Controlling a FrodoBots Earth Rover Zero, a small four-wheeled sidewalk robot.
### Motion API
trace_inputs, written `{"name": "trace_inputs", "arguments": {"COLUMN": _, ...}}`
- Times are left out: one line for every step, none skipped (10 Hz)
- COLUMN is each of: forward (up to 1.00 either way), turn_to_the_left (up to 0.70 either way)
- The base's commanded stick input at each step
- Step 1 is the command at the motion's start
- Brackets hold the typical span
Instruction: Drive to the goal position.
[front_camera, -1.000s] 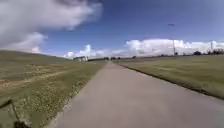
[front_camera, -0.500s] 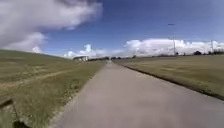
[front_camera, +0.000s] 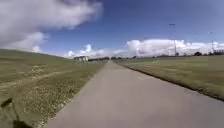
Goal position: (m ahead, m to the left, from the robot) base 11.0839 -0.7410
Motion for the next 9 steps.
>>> {"name": "trace_inputs", "arguments": {"forward": 0.70, "turn_to_the_left": 0.00}}
{"name": "trace_inputs", "arguments": {"forward": 0.70, "turn_to_the_left": 0.00}}
{"name": "trace_inputs", "arguments": {"forward": 0.70, "turn_to_the_left": 0.00}}
{"name": "trace_inputs", "arguments": {"forward": 0.70, "turn_to_the_left": 0.00}}
{"name": "trace_inputs", "arguments": {"forward": 0.70, "turn_to_the_left": 0.00}}
{"name": "trace_inputs", "arguments": {"forward": 0.70, "turn_to_the_left": 0.00}}
{"name": "trace_inputs", "arguments": {"forward": 0.70, "turn_to_the_left": 0.00}}
{"name": "trace_inputs", "arguments": {"forward": 0.70, "turn_to_the_left": 0.00}}
{"name": "trace_inputs", "arguments": {"forward": 0.70, "turn_to_the_left": 0.00}}
